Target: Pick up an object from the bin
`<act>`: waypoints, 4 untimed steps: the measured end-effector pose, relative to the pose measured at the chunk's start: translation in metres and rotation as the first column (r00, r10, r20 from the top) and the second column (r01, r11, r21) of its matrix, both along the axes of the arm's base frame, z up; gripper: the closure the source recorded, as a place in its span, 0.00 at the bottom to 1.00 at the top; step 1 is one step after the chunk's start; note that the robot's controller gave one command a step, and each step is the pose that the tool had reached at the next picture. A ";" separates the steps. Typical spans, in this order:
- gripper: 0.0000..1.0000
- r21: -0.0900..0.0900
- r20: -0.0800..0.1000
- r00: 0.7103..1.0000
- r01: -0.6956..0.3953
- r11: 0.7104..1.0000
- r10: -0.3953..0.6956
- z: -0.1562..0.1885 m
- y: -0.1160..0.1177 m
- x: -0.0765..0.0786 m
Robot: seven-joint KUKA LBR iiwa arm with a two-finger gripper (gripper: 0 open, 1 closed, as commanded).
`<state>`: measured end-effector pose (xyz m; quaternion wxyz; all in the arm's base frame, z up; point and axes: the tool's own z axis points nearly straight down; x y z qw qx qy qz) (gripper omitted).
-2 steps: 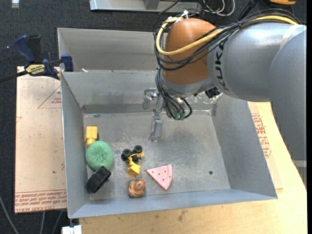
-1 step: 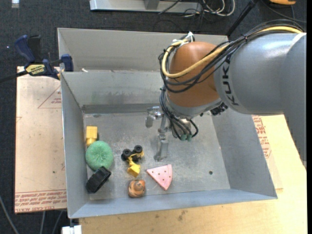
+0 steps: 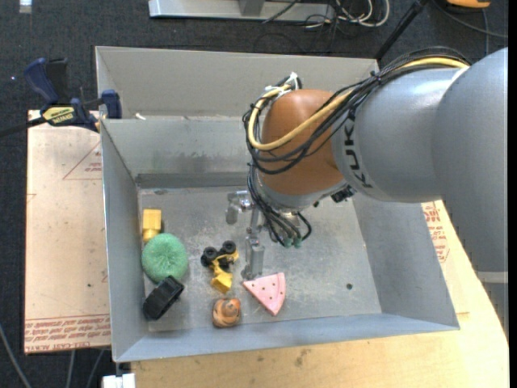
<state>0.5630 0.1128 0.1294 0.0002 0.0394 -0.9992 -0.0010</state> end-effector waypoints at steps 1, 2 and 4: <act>0.00 0.000 0.003 0.996 0.090 0.996 -0.090 -0.039 0.019 0.008; 1.00 0.004 0.006 0.997 -0.077 0.997 0.077 -0.049 0.032 0.023; 1.00 -0.002 0.008 0.991 -0.136 0.991 0.136 0.101 -0.010 0.018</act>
Offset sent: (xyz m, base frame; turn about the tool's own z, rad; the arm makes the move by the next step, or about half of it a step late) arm 0.0185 0.0288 -0.0594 -0.0783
